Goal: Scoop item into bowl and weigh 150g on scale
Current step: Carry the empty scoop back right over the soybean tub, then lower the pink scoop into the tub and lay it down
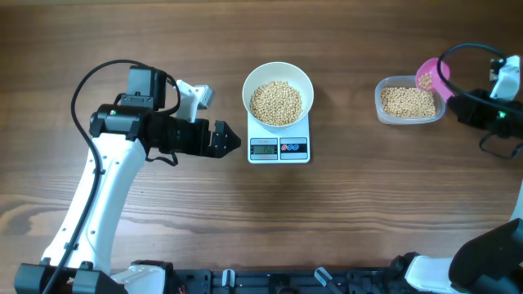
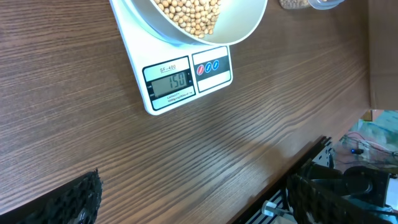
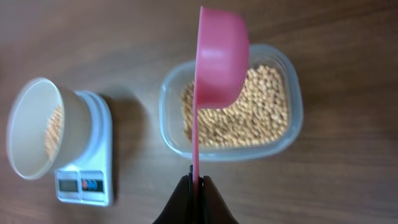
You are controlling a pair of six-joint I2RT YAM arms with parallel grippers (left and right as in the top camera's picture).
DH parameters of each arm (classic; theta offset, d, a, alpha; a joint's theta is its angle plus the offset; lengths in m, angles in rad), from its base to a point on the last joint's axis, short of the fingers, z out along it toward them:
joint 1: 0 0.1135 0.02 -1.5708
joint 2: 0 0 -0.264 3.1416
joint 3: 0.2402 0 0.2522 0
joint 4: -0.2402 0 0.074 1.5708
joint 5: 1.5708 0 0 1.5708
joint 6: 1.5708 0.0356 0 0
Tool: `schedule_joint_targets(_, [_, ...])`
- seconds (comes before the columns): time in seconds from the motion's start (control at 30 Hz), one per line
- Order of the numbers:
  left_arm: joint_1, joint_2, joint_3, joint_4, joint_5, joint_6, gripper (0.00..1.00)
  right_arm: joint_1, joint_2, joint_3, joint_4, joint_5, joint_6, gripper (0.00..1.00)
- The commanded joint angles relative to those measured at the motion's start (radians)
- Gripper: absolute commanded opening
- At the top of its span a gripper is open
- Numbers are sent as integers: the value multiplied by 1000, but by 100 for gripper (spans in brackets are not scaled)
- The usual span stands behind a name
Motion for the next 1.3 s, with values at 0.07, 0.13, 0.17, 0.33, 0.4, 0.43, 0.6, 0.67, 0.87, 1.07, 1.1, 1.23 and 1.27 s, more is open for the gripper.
schedule_joint_targets(0.07, [4,0,-10,2,18,20,100,34,-24,8,-46,138,-180,4])
schedule_joint_targets(0.13, [4,0,-10,2,18,20,100,63,-24,8,-46,198,-180,4])
schedule_joint_targets(0.17, [4,0,-10,2,18,20,100,80,-24,8,-47,230,-180,4])
schedule_joint_targets(0.33, [5,0,-10,2,18,20,100,190,-24,8,-48,415,-211,4])
schedule_joint_targets(0.4, [4,0,-10,2,18,20,100,231,-24,8,-39,489,-211,4])
schedule_joint_targets(0.43, [5,0,-10,2,18,20,100,249,-24,8,-33,522,-211,4])
schedule_joint_targets(0.6, [4,0,-10,2,18,20,100,328,-24,8,-8,636,-230,4])
schedule_joint_targets(0.67, [4,0,-10,2,18,20,100,360,-24,8,-2,710,-230,5])
schedule_joint_targets(0.87, [4,0,-10,2,18,20,100,449,-24,8,26,912,-230,4])
schedule_joint_targets(1.07, [4,0,-10,2,18,20,100,484,-23,8,22,825,-225,4])
schedule_joint_targets(1.1, [4,0,-10,2,18,20,100,483,-23,8,16,776,-225,4])
schedule_joint_targets(1.23, [4,0,-10,2,18,20,100,474,-23,8,4,674,-212,4])
schedule_joint_targets(1.27, [4,0,-10,2,18,20,100,469,-23,8,10,650,-200,4])
